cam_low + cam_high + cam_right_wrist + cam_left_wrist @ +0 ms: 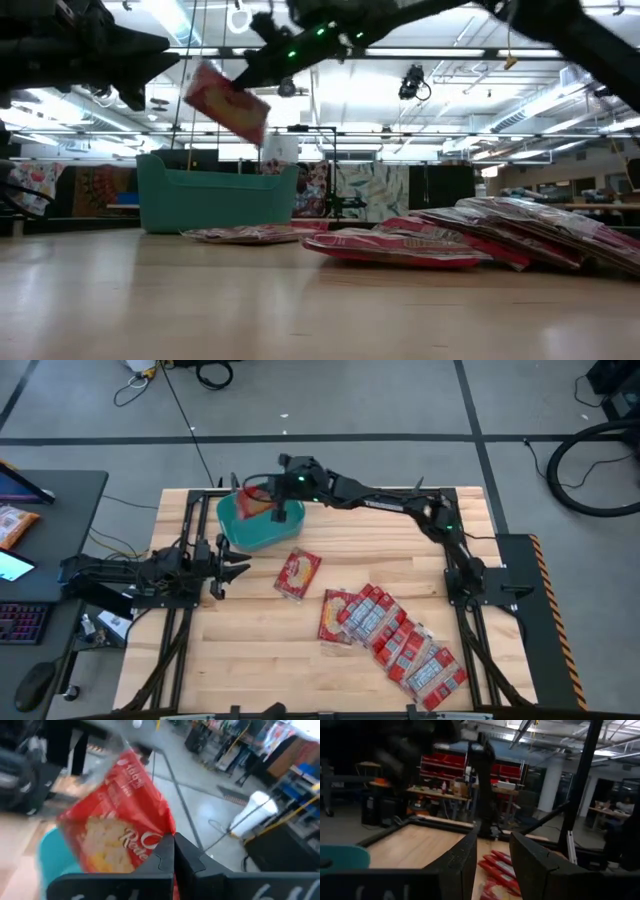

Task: Sort popcorn bags into baskets
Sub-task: Put the popcorn bag into the green bin

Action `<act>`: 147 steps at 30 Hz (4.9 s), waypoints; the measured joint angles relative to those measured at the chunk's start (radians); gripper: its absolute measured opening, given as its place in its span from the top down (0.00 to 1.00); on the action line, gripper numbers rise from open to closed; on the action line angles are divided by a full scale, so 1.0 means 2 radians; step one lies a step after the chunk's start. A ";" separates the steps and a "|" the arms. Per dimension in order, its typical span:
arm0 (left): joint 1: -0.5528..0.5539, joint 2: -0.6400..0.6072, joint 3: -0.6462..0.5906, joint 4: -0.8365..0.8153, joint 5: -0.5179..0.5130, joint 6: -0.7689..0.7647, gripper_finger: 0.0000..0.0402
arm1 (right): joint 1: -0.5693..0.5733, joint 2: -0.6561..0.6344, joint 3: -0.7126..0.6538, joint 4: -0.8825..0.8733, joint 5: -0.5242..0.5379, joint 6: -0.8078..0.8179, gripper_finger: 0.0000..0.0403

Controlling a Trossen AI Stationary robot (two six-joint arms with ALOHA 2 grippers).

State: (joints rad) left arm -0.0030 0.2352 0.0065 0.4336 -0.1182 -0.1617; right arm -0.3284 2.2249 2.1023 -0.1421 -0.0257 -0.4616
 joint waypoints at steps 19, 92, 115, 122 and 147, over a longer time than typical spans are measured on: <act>0.000 0.000 0.000 0.006 -0.006 0.022 0.70 | 0.005 0.115 0.108 -0.148 0.003 -0.002 0.99; -0.001 0.175 0.093 -0.075 -0.004 -0.019 0.70 | 0.174 -0.128 -0.304 -0.218 0.149 0.086 0.67; -0.101 0.415 0.195 -0.100 0.001 -0.074 0.70 | 0.229 -0.141 -0.343 -0.396 0.092 0.145 0.43; -0.110 0.447 0.195 -0.077 0.000 -0.126 0.70 | 0.244 -0.161 -0.343 -0.467 0.012 0.206 0.48; -0.115 0.469 0.195 -0.030 0.005 -0.071 0.70 | 0.257 -0.156 -0.343 -0.489 -0.153 0.196 0.42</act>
State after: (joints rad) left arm -0.2326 1.1725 0.3958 0.3738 -0.1079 -0.3037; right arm 0.1864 1.9136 1.4165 -1.1203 -0.3308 -0.0693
